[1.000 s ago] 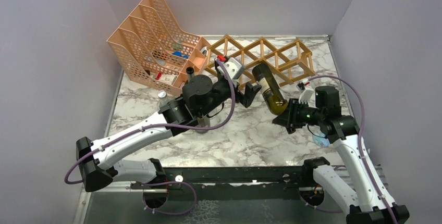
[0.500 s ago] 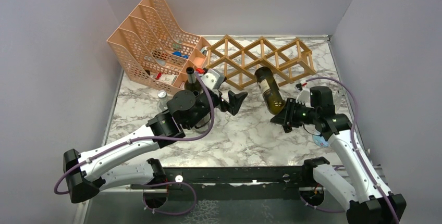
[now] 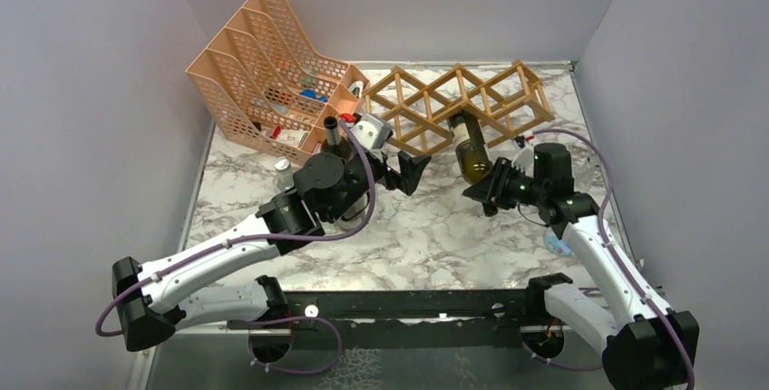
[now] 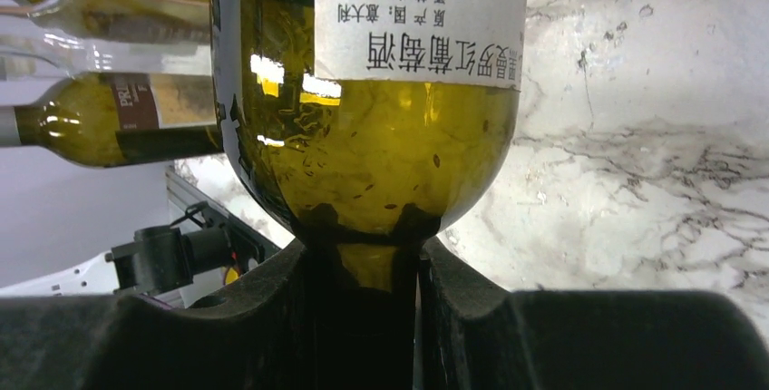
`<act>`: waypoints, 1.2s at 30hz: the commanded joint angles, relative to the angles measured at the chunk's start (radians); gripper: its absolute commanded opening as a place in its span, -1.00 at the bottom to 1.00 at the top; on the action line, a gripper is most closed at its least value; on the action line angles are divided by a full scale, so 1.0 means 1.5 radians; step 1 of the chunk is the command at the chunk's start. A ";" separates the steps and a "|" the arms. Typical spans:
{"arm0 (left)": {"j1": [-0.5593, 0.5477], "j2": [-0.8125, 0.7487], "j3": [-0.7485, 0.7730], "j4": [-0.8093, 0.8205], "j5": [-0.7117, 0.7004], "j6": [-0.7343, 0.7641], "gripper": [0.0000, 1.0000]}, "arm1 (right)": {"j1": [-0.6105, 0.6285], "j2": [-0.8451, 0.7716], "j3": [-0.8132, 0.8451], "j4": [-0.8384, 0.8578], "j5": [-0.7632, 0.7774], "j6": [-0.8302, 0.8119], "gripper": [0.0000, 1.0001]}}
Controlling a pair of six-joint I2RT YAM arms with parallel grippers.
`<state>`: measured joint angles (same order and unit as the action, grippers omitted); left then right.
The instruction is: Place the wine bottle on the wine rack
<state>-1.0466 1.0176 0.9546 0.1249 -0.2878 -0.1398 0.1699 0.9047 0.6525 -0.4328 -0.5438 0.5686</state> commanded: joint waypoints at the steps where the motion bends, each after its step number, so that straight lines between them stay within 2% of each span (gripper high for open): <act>1: 0.002 0.004 0.031 -0.010 -0.030 -0.009 0.98 | 0.006 0.013 0.009 0.179 -0.003 0.018 -0.98; 12: 0.002 0.004 0.041 -0.033 -0.027 -0.004 0.98 | 0.027 0.119 0.017 0.318 0.008 0.014 -0.98; 24: 0.002 -0.001 0.049 -0.051 -0.032 0.001 0.98 | 0.053 0.223 0.065 0.347 0.073 -0.025 -0.97; 31: 0.002 -0.007 0.047 -0.059 -0.037 0.003 0.98 | 0.062 0.268 0.084 0.360 0.105 -0.018 -0.81; 36: 0.003 -0.011 0.049 -0.064 -0.040 0.006 0.98 | 0.073 0.300 0.096 0.368 0.131 0.001 -0.77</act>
<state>-1.0466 1.0225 0.9951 0.0364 -0.3233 -0.1406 0.2615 1.3308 0.7460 0.0082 -0.3962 0.5713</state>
